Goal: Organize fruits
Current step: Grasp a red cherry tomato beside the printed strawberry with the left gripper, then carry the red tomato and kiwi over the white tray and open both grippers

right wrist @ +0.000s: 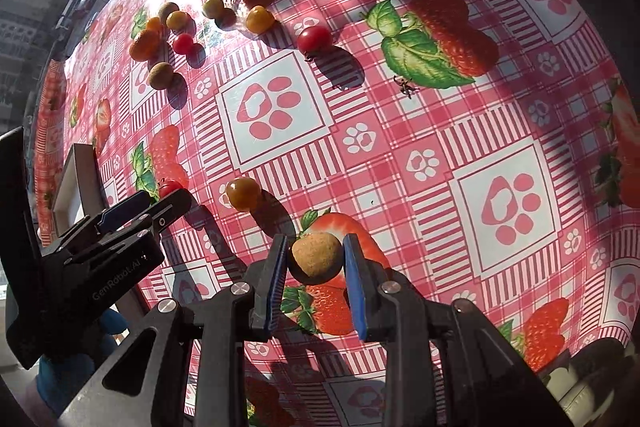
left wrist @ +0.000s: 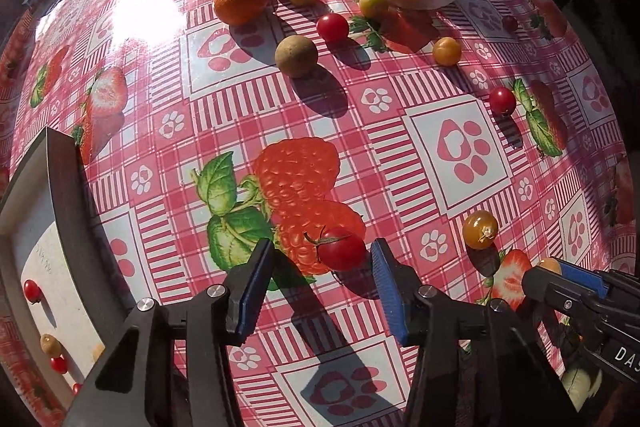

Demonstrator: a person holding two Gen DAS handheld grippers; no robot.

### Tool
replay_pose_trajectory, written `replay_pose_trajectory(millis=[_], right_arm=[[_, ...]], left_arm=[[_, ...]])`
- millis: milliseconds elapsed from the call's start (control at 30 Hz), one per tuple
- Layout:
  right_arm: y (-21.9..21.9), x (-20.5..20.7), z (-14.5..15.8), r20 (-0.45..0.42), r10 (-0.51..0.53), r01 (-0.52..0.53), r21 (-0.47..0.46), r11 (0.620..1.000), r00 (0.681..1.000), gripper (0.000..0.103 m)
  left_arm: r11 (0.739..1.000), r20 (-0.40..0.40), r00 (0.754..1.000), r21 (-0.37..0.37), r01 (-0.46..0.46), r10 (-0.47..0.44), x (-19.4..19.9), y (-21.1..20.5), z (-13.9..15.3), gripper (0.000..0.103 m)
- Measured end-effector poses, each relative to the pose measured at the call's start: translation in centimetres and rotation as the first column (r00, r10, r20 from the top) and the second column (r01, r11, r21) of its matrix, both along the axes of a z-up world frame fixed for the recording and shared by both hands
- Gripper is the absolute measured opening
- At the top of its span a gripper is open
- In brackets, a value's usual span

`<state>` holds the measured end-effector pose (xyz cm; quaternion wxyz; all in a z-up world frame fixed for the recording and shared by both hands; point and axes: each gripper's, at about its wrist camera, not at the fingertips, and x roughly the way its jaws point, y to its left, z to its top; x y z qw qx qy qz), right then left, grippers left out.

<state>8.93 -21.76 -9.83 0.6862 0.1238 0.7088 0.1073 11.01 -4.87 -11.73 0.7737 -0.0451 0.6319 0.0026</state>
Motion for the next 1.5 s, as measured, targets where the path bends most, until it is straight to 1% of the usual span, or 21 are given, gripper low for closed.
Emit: replay_pose_trajectory(millis=[33, 67, 100, 133, 233, 400, 533, 733, 967, 1167, 1300, 1500], right_arm=[[-0.1, 0.0, 0.0, 0.0, -0.002, 0.002, 0.0, 1.0, 1.0, 0.03], [-0.2, 0.1, 0.0, 0.001, -0.003, 0.003, 0.001, 1.0, 1.0, 0.03], [-0.2, 0.2, 0.1, 0.002, -0.004, 0.004, 0.002, 1.0, 1.0, 0.03], [-0.2, 0.3, 0.1, 0.003, -0.005, 0.005, 0.003, 1.0, 1.0, 0.03], [-0.1, 0.4, 0.4, 0.009, -0.004, 0.003, 0.008, 1.0, 1.0, 0.03], [0.6, 0.7, 0.9, 0.02, 0.01, -0.01, 0.017, 1.0, 1.0, 0.03], [1.9, 0.7, 1.3, 0.029, 0.034, -0.034, 0.022, 0.999, 0.999, 0.03], [5.0, 1.1, 2.3, 0.049, 0.087, -0.088, 0.03, 0.996, 0.995, 0.03], [9.8, 1.2, 3.4, 0.075, 0.169, -0.173, 0.042, 0.984, 0.983, 0.03], [15.1, 0.9, 4.4, 0.098, 0.253, -0.259, 0.057, 0.964, 0.963, 0.03], [19.2, 0.8, 4.9, 0.109, 0.305, -0.313, 0.077, 0.946, 0.946, 0.03], [25.9, 0.9, 5.0, 0.13, 0.385, -0.399, 0.107, 0.911, 0.914, 0.03]], left_arm=[[1.0, 0.003, 1.0, 0.005, 0.008, -0.008, 0.1, -0.1, 0.0, 0.037], [1.0, 0.004, 1.0, -0.005, 0.012, -0.012, 0.2, -0.4, 0.0, 0.029], [1.0, 0.002, 1.0, -0.019, 0.012, -0.012, 0.3, -0.3, 0.0, 0.026], [0.999, 0.001, 1.0, -0.033, 0.009, -0.009, 0.3, -0.8, 0.2, 0.026], [0.998, 0.006, 1.0, -0.057, -0.006, 0.006, 0.0, -0.3, 0.5, 0.026], [0.996, 0.028, 0.999, -0.083, -0.031, 0.033, -0.9, 1.3, 1.8, 0.026], [0.994, 0.052, 0.997, -0.096, -0.055, 0.06, -1.7, 2.8, 2.9, 0.026], [0.988, 0.08, 0.99, -0.108, -0.107, 0.116, -3.7, 5.8, 4.2, 0.026], [0.977, 0.101, 0.976, -0.111, -0.181, 0.193, -5.9, 10.4, 5.4, 0.026], [0.961, 0.11, 0.957, -0.101, -0.257, 0.268, -7.6, 15.2, 5.7, 0.026], [0.948, 0.115, 0.941, -0.079, -0.31, 0.317, -8.4, 18.7, 5.5, 0.026], [0.919, 0.113, 0.912, -0.032, -0.394, 0.395, -8.9, 24.5, 4.5, 0.026]])
